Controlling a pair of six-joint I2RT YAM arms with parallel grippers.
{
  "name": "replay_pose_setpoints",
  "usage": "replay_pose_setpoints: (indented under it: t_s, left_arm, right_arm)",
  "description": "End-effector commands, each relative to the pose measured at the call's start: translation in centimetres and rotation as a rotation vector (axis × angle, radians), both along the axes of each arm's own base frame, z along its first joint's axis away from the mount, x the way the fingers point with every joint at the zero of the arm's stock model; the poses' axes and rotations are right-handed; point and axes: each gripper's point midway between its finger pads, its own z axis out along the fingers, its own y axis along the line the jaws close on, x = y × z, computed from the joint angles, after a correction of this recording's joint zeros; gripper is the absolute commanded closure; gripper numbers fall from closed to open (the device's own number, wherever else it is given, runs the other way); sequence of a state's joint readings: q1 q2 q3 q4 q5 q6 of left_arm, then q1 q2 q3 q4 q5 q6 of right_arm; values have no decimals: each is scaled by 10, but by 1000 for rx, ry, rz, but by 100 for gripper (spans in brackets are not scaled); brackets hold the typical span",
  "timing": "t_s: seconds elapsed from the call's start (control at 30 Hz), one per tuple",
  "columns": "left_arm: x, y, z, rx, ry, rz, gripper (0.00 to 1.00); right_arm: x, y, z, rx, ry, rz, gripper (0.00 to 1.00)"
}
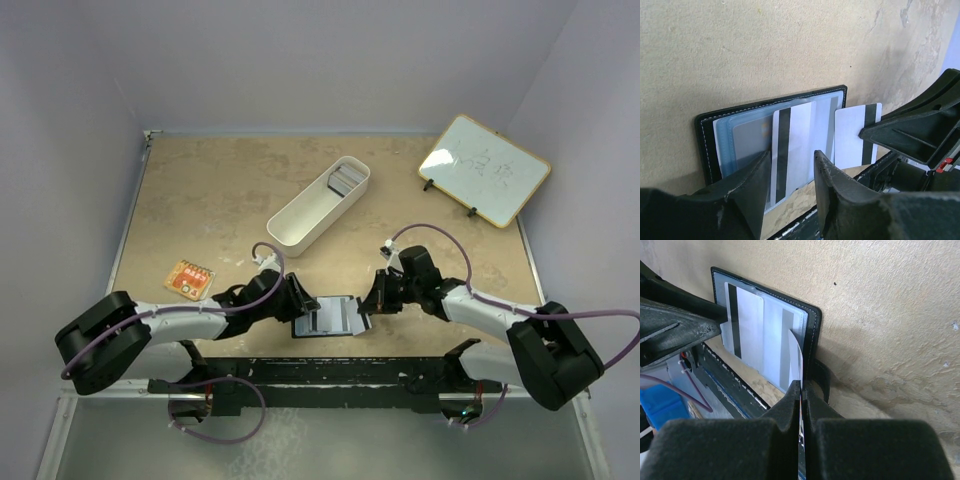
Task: Put the credit cards into the card holder
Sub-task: Insert the credit card into the card holder.
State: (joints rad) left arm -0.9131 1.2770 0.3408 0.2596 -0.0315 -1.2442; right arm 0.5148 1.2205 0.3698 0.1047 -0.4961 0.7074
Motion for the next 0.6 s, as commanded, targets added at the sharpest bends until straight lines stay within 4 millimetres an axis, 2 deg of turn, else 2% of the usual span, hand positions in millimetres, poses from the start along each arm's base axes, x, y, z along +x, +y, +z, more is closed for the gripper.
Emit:
replay_pose_setpoints:
  t_s: [0.0, 0.2, 0.33, 0.57]
  left_arm:
    - [3, 9, -1, 85, -21, -3, 61]
    - [4, 4, 4, 79, -23, -14, 54]
    - [4, 5, 4, 74, -18, -8, 54]
    - [3, 0, 3, 61, -3, -16, 53]
  right_arm:
    - [-2, -12, -8, -74, 0, -8, 100]
    - [3, -11, 3, -75, -16, -8, 100]
    - [8, -15, 9, -103, -40, -22, 100]
    - [9, -25, 2, -165, -45, -30, 100]
